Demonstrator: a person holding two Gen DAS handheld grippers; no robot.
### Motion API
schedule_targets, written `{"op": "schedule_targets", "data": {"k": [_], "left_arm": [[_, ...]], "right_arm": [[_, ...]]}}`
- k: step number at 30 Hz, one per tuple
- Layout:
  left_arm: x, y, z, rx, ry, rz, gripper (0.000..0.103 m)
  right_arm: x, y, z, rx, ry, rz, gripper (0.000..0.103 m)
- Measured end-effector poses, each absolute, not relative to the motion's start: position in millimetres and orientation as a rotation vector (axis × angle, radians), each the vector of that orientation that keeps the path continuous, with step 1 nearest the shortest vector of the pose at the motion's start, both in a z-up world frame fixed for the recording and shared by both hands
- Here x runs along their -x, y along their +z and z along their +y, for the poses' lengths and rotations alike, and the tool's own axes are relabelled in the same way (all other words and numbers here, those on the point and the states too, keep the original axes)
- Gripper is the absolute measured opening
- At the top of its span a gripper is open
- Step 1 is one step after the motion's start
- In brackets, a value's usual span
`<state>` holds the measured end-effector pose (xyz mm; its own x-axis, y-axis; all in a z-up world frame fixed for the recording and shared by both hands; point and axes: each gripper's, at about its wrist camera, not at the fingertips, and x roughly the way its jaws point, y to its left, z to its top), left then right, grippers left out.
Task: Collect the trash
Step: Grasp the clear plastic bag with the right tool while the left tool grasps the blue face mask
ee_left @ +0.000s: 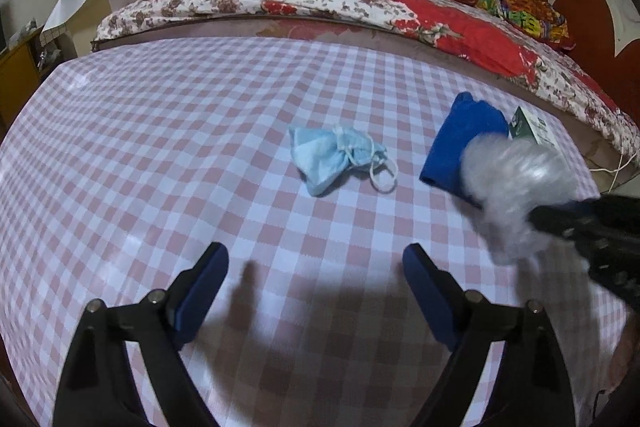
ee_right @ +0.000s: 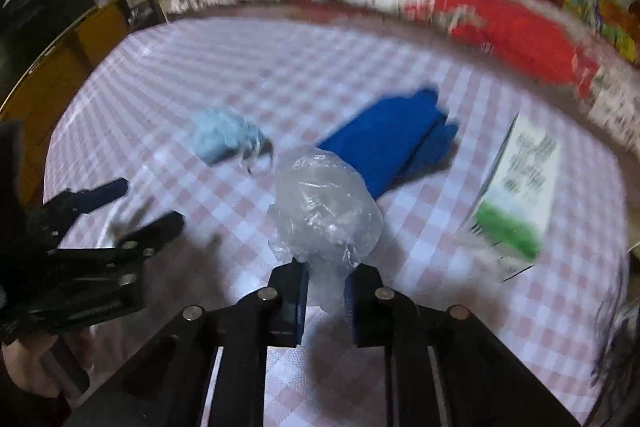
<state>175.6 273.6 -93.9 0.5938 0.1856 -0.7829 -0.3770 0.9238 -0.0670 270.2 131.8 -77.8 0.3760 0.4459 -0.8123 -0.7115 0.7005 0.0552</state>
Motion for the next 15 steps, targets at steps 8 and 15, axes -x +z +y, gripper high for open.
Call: {"op": "schedule_targets", "data": {"k": [8,15], "left_arm": [[-210,-91,272,0.211,0.342,0.841,0.087],[-246,-110,278,0.205,0.37,0.868,0.086]], "right_arm": [[-303,-67,126,0.291,0.649,0.873,0.016],[-310,-67,129,0.317,0.65,0.847,0.016]]}}
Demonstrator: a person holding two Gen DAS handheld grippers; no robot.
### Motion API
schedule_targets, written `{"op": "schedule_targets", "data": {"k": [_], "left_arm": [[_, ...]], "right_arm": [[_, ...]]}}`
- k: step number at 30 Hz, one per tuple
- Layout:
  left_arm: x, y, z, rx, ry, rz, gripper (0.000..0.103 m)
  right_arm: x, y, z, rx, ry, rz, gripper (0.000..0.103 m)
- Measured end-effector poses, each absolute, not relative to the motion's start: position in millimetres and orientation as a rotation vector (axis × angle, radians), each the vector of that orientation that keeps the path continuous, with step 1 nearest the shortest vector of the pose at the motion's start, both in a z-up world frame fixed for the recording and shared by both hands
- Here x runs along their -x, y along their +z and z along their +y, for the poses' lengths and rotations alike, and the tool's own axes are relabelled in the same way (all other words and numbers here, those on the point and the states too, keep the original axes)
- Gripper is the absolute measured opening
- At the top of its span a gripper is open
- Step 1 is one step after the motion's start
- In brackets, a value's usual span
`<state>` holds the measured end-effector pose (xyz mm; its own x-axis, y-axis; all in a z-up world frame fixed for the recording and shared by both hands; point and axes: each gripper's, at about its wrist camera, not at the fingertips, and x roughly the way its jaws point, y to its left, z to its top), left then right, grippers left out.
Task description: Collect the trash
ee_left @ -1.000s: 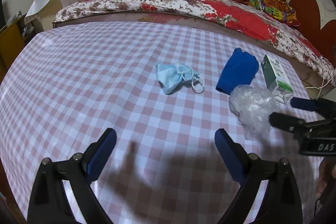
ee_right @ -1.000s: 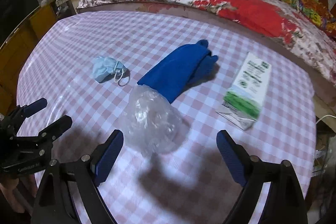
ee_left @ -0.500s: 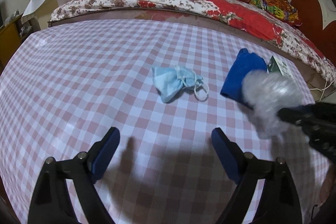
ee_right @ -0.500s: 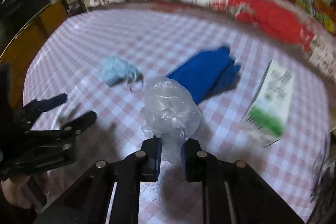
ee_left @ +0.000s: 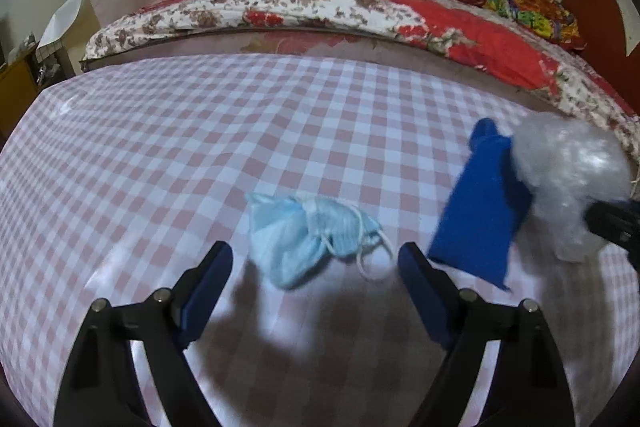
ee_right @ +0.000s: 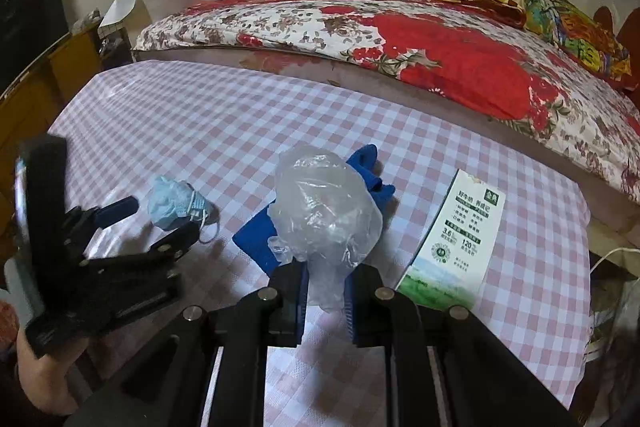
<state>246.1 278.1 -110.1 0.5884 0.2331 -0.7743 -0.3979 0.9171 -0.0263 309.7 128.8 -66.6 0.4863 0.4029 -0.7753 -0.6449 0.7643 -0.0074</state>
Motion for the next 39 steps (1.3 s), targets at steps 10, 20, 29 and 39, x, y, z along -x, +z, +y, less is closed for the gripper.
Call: {"op": "schedule_targets", "data": {"k": [10,20,29,39], "left_arm": [[-254,-117,282,0.227,0.367,0.868,0.016],[-219,-75,259,0.227,0.296,0.777,0.015],[-174,-43,224,0.233,0.232,0.731,0.015],[-141,-21,172,0.212,0.156,0.709,0.015]], "right_arm": [[-330,-73,121,0.276,0.612,0.867,0.016],[-308,-49,97,0.255,0.614,0.834,0.016],[-264,-20,47,0.231,0.599,0.807,0.016],[-218,4,-24,0.204,0.571,0.791,0.016]]}}
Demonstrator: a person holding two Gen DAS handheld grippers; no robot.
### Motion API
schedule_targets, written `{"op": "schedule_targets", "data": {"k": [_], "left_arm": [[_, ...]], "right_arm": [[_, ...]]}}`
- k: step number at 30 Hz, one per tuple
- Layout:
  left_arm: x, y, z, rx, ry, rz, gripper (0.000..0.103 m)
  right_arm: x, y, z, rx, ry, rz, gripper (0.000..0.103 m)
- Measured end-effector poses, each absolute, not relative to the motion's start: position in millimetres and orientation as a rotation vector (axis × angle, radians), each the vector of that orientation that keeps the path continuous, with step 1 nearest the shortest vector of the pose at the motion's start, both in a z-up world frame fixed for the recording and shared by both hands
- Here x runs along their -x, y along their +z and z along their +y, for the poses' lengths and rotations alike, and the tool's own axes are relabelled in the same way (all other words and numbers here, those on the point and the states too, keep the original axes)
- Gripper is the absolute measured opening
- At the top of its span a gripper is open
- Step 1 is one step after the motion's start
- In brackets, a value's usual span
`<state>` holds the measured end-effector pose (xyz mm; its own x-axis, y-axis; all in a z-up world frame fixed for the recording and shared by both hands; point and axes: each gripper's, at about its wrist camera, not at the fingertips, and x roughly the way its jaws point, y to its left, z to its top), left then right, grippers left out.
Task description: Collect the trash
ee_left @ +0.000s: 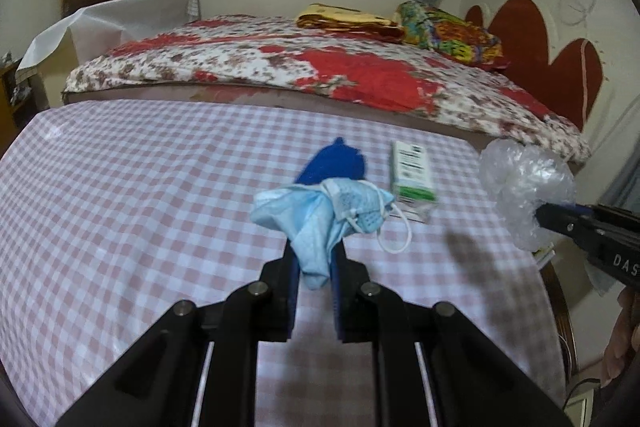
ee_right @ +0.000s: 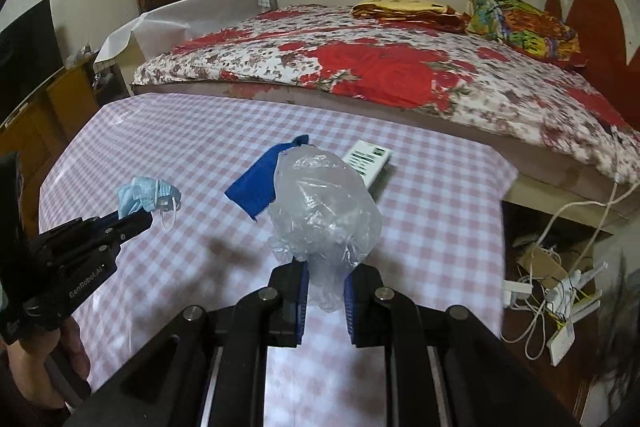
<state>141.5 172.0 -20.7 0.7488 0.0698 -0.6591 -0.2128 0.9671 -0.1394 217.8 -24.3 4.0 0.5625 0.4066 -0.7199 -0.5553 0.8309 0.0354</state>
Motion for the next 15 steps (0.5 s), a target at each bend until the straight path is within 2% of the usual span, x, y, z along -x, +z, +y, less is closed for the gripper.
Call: {"op": "schedule_targets", "data": {"k": [15], "left_arm": [[-125,-10,48,0.136,-0.045,0.725,0.015]], "right_arm": [[-164,27,-169,0.178,0.411,0.761,0.017]]}}
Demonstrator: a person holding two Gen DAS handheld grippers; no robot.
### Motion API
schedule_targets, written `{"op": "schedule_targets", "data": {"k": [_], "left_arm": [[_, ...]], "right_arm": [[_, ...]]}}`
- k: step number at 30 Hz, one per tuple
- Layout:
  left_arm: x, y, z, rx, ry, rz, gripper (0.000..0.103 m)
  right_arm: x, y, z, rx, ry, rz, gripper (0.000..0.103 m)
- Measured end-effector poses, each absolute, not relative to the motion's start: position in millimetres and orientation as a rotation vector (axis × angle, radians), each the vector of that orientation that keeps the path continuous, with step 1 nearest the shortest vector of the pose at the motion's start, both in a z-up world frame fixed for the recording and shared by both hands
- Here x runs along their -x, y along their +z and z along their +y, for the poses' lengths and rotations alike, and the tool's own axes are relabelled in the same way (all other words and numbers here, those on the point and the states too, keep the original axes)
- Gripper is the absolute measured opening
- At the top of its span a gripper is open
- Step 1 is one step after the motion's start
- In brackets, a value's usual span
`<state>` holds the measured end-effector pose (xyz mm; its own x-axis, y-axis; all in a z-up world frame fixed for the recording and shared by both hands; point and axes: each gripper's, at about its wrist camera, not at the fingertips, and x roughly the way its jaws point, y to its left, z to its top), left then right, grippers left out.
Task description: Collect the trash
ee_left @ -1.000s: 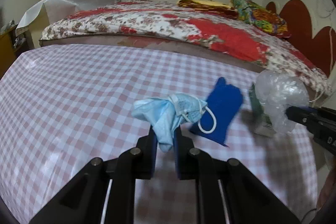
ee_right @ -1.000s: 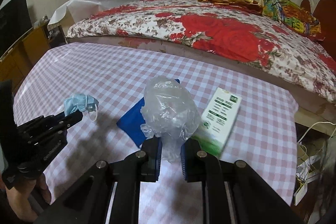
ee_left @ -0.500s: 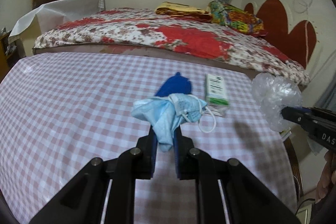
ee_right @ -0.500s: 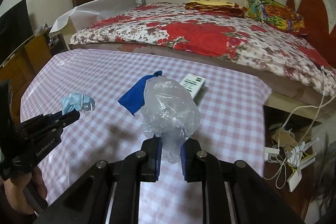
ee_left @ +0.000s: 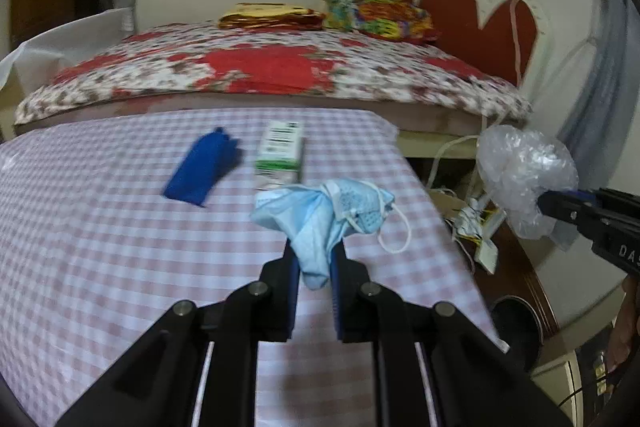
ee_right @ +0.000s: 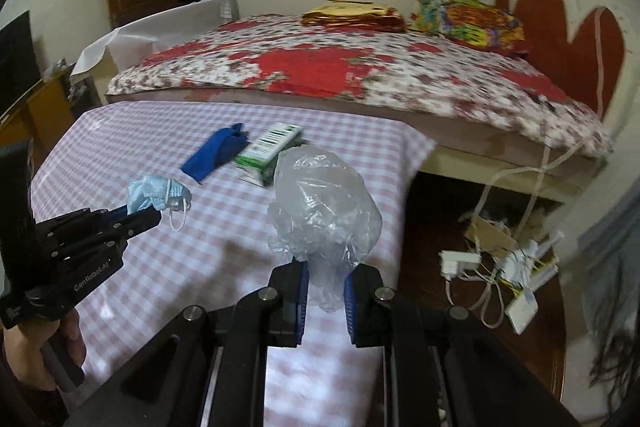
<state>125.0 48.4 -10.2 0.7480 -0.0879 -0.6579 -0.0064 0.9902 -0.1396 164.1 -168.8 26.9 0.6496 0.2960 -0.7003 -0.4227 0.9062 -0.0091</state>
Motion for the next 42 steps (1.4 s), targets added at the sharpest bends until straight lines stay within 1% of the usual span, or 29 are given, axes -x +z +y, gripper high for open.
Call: {"op": "schedule_targets", "data": {"k": [9,17,25,35,42], "left_arm": [[-126,-6,-26,0.084,-0.152,0.738,0.015],[-120,-7,-91,0.033,-0.257,0.754,0.015],[-114,-13,-150,-0.02,-0.346,0.782,0.015],[-109,-29,-211,-0.082,-0.436,0.831,0.015],[-106,-51,-252,-0.116,-0.489,0.883,0.015]], "right_arm": [[-145,21,-259,0.109,0.293,0.775,0.017],[-126,13,-311,0.074,0.22,0.791,0.017],[-104,-7,-366,0.033,0.147,0.829,0.017],[-83,-34,-426,-0.037,0.069,0.87,0.017],[-69,-61,-456,-0.043,0.011,0.913,0.017]]}}
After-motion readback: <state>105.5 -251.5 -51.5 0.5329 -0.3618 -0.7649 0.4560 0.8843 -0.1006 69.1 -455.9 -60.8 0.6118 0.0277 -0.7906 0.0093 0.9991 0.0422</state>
